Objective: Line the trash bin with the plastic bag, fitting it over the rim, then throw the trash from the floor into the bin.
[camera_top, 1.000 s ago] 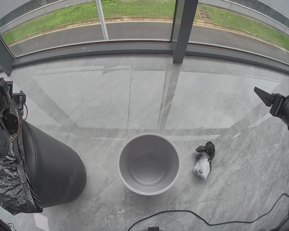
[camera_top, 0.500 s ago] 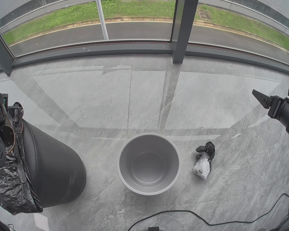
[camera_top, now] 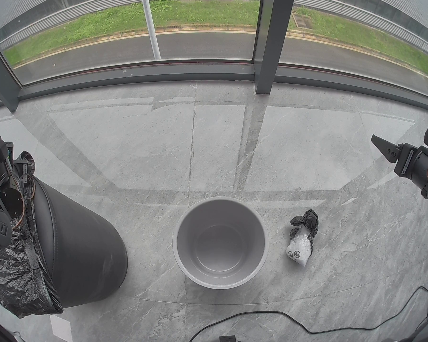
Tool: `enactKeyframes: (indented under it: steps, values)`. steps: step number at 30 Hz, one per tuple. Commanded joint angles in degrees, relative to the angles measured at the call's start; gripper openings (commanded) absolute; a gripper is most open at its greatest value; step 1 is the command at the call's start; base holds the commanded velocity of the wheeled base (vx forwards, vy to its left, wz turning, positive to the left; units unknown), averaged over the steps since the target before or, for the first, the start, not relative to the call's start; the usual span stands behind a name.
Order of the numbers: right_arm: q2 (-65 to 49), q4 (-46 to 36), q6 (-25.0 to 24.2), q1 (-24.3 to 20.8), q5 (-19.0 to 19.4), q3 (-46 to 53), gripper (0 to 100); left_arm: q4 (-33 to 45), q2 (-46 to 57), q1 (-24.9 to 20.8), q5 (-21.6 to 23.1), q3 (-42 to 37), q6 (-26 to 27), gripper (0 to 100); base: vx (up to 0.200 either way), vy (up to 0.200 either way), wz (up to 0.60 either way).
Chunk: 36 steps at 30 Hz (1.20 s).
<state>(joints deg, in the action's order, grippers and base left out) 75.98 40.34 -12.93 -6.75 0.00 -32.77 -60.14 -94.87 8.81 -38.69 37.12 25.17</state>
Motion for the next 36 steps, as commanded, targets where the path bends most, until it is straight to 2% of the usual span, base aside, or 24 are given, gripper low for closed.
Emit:
enactKeyframes:
  steps: [1, 6, 7, 29, 34, 36]
  values:
    - [0.0, 0.0, 0.0, 0.0, 0.0, 0.1, 100, -0.9, -2.4, 0.6, -0.1, 0.8, 0.1, 100, 0.000, 0.000, 0.00]
    - [0.2, 0.0, 0.0, 0.0, 0.0, 0.1, 100, -1.6, -2.3, 0.6, -0.3, 0.8, 0.0, 100, 0.000, 0.000, 0.00]
    - [0.1, 0.0, 0.0, -0.1, 0.0, 0.1, 100, -1.5, -2.3, 0.6, -0.4, 0.9, -0.1, 0, 0.000, 0.000, 0.00]
    - [-0.3, 0.0, 0.0, -0.2, 0.0, 0.1, 100, -1.7, 0.5, 1.8, -0.6, 0.2, -0.1, 0, 0.000, 0.000, 0.00]
    - [-0.7, 0.0, 0.0, -1.4, 0.0, 0.1, 100, -2.4, 5.5, 1.4, -0.2, 0.1, -0.9, 0, 0.000, 0.000, 0.00]
    - [-1.4, 0.0, 0.0, -2.0, 0.0, 0.1, 100, -2.5, 8.1, 0.7, 0.4, -0.2, -3.1, 0, 0.000, 0.000, 0.00]
